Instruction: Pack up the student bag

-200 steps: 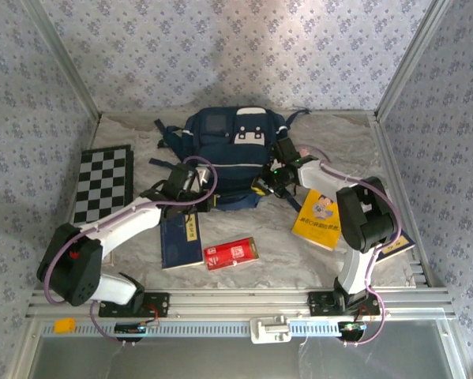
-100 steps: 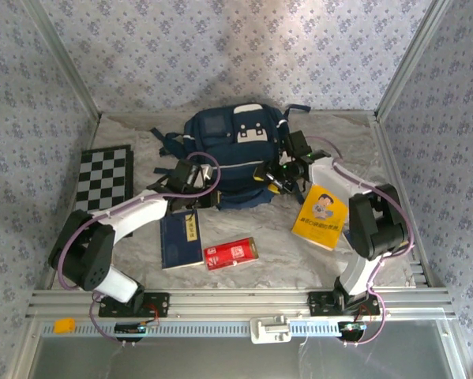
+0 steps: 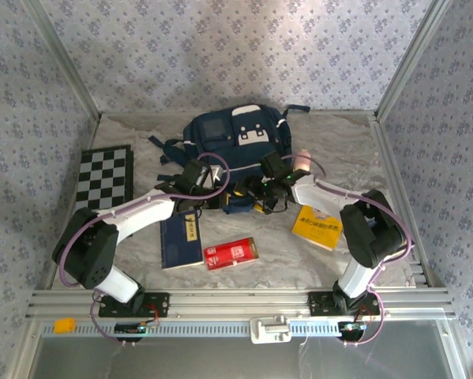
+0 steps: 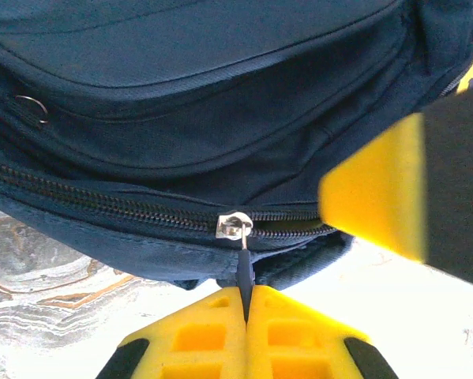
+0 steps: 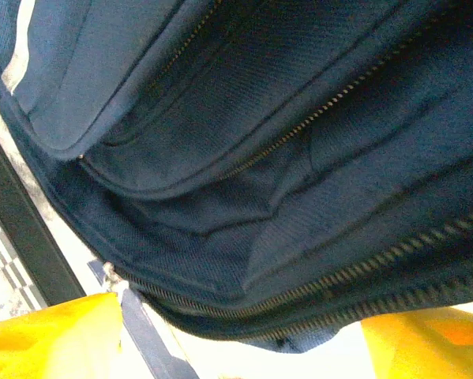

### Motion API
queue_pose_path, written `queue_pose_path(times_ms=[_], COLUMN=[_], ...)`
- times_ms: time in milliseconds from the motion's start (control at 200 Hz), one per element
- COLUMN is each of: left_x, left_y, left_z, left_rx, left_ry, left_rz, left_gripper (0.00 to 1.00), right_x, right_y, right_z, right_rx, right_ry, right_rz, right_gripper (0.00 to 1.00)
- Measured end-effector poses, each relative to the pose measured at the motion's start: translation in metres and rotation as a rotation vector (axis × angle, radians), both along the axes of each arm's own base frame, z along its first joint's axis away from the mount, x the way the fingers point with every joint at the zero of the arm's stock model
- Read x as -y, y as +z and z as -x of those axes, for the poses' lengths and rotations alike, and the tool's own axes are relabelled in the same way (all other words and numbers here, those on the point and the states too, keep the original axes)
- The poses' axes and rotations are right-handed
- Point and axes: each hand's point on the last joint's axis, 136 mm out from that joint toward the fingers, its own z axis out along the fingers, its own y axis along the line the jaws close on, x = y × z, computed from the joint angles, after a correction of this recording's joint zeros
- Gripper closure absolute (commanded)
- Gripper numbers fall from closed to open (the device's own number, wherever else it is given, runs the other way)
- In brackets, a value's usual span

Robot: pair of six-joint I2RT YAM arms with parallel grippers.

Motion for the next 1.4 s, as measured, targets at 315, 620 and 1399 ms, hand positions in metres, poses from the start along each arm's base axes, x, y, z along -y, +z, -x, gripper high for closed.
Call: queue_pose_path(times_ms=[315,620,1399], left_x=[0.0,-0.026,-0.137], left_y=[0.003,0.005,-0.002], left_z=[-0.002,-0.012,-0.125], left_rx=[0.011,0.021,-0.007], left_ry=[0.005,0.065,0.413], left_rz=[-0.016,-0.038,-0.014], left_gripper=[1.0,1.0,1.0], right_x=[0.005,0.011,0.017], right_y=[-0.019,-0.008,0.021], right_z=[-0.016,-0.019,0.002], right_rx=[-0.028,0.006,0.054], right_ry=[-0.074,-0.036,0.038], right_rz=[0.017,0.005,-0.015], right_gripper=[0.87,1.0,1.0])
